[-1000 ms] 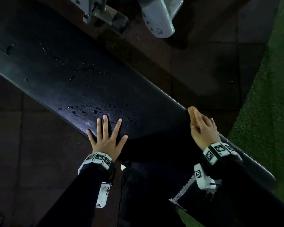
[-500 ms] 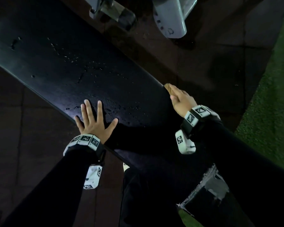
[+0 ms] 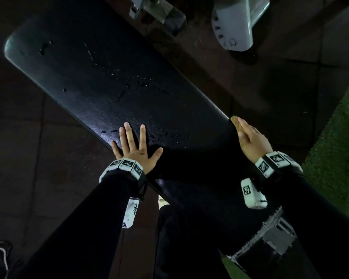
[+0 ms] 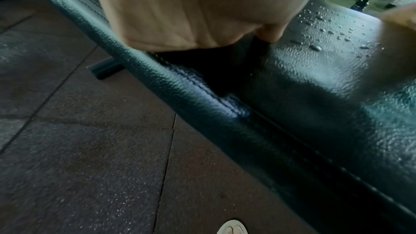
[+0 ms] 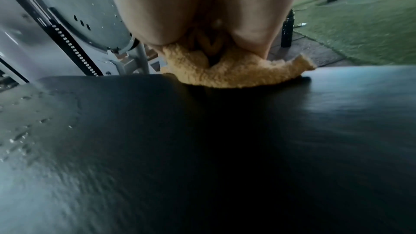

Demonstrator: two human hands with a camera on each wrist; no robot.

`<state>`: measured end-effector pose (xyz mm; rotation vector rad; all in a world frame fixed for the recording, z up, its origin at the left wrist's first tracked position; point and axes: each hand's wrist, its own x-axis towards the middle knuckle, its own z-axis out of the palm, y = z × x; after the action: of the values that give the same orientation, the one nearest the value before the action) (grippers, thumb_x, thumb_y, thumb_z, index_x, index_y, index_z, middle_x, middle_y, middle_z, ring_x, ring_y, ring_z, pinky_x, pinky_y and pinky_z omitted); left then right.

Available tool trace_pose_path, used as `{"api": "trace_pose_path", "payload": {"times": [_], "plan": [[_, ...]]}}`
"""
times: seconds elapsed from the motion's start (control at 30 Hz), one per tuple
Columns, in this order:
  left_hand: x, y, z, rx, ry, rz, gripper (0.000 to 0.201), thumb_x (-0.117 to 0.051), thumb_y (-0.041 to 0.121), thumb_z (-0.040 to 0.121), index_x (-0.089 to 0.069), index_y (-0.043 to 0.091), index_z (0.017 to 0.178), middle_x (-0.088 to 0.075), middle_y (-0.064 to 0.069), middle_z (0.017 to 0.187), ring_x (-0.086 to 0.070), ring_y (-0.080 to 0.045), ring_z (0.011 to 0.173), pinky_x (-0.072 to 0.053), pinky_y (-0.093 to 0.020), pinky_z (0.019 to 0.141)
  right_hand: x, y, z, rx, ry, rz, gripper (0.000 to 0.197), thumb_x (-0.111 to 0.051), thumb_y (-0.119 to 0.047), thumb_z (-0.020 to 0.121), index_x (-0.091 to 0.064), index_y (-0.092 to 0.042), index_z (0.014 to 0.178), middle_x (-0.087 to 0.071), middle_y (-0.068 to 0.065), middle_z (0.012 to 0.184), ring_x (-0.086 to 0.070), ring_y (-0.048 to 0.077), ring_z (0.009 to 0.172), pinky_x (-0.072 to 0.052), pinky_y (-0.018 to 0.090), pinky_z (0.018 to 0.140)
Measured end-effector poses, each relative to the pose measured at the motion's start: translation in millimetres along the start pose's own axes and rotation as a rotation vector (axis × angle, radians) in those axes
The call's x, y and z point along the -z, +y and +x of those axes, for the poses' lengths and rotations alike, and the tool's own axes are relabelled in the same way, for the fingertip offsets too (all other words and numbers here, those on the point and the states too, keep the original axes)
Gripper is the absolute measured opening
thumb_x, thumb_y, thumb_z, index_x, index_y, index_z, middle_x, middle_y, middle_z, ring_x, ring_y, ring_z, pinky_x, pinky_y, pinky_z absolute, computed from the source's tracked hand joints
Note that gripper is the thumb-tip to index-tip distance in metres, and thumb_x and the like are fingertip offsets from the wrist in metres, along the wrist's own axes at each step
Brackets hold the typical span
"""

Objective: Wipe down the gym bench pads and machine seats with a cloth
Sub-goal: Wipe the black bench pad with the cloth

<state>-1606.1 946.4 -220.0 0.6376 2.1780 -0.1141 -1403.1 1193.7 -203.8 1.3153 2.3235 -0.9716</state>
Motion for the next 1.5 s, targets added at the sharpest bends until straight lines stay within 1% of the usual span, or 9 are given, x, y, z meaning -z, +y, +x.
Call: {"api": "trace_pose_path", "payload": {"times": [0.33, 0.53, 0.63, 0.77, 0.83, 1.0, 1.23, 1.4, 1.5], "plan": [[-1.5, -1.5, -0.5, 0.004, 0.017, -0.005, 0.085, -0.009, 0.082, 0.073, 0.053, 0.044, 0.117, 0.062, 0.003, 0.126, 0.057, -0.013, 0.116, 0.032, -0.048, 0.098, -32.4, -111.5, 85.7, 0.266, -0.076, -0.211, 0.056, -0.029, -0.023, 0.1, -0.003, -0.034, 0.149, -0.003, -0.003, 0.158, -0.007, 0.018, 0.145, -0.006, 0.038, 0.118], [-0.5, 0.0, -2.7, 0.001, 0.032, -0.014, 0.084, -0.012, 0.081, 0.076, 0.051, 0.044, 0.118, 0.058, 0.001, 0.129, 0.051, -0.014, 0.122, 0.029, -0.048, 0.101, -63.2, -106.9, 35.7, 0.512, -0.126, -0.358, 0.059, -0.029, -0.026, 0.1, 0.007, -0.046, 0.143, 0.012, -0.016, 0.153, 0.02, 0.031, 0.14, 0.005, 0.052, 0.113], [1.2, 1.6, -1.8, 0.002, 0.015, -0.032, 0.086, -0.019, 0.078, 0.08, 0.051, 0.045, 0.117, 0.062, 0.003, 0.124, 0.054, -0.014, 0.119, 0.033, -0.047, 0.097, -77.0, -72.0, -16.8, 0.693, -0.08, -0.481, 0.065, -0.049, -0.023, 0.093, -0.014, -0.034, 0.147, -0.009, -0.006, 0.156, 0.006, 0.034, 0.141, -0.004, 0.049, 0.11], [1.4, 0.3, -2.7, -0.025, 0.003, -0.029, 0.087, -0.016, 0.08, 0.077, 0.051, 0.044, 0.119, 0.064, 0.003, 0.122, 0.059, -0.013, 0.112, 0.038, -0.045, 0.091, -60.8, -11.5, -45.1, 0.504, -0.197, -0.634, 0.077, -0.046, -0.016, 0.092, 0.004, -0.039, 0.146, 0.006, -0.011, 0.156, 0.013, 0.031, 0.142, -0.004, 0.054, 0.115], [0.3, 0.1, -3.1, -0.03, 0.008, -0.031, 0.087, -0.015, 0.081, 0.077, 0.049, 0.043, 0.122, 0.063, 0.002, 0.125, 0.058, -0.013, 0.114, 0.037, -0.045, 0.092, -46.0, 1.2, -35.2, 0.478, -0.205, -0.731, 0.064, -0.035, -0.013, 0.096, 0.0, -0.027, 0.148, 0.012, -0.01, 0.155, 0.018, 0.028, 0.143, -0.003, 0.057, 0.115], [-2.7, -1.0, -1.6, -0.025, 0.025, -0.031, 0.087, -0.011, 0.082, 0.073, 0.048, 0.043, 0.124, 0.059, 0.002, 0.129, 0.054, -0.014, 0.119, 0.032, -0.048, 0.097, -32.4, -38.0, 20.0, 0.248, -0.003, -0.327, 0.058, -0.025, -0.015, 0.098, -0.002, -0.031, 0.149, -0.002, -0.003, 0.159, 0.006, 0.019, 0.146, -0.002, 0.045, 0.118], [-9.2, -2.9, -0.2, -0.018, 0.117, -0.029, 0.086, -0.013, 0.083, 0.073, 0.042, 0.045, 0.128, 0.051, 0.004, 0.139, 0.053, -0.009, 0.12, 0.029, -0.047, 0.101, -69.0, -111.0, 45.1, 0.405, -0.012, -0.36, 0.069, -0.035, -0.012, 0.096, 0.002, -0.043, 0.146, 0.005, -0.009, 0.157, 0.017, 0.033, 0.142, 0.009, 0.055, 0.113], [-7.2, -4.0, 4.2, -0.02, 0.084, -0.039, 0.087, -0.013, 0.085, 0.07, 0.047, 0.049, 0.123, 0.061, 0.007, 0.129, 0.056, -0.009, 0.118, 0.039, -0.042, 0.093, -87.6, -57.8, -23.9, 0.632, -0.013, -0.454, 0.068, -0.05, -0.022, 0.091, -0.015, -0.039, 0.147, -0.008, -0.01, 0.157, 0.005, 0.03, 0.144, -0.003, 0.046, 0.114], [-7.1, -5.6, 5.4, -0.03, 0.055, -0.03, 0.088, -0.011, 0.086, 0.071, 0.049, 0.048, 0.121, 0.063, 0.006, 0.126, 0.058, -0.01, 0.116, 0.039, -0.043, 0.091, -73.3, -11.7, -40.5, 0.475, -0.085, -0.492, 0.078, -0.047, -0.023, 0.093, 0.007, -0.05, 0.142, 0.008, -0.019, 0.154, 0.015, 0.023, 0.142, -0.003, 0.047, 0.116]]}}
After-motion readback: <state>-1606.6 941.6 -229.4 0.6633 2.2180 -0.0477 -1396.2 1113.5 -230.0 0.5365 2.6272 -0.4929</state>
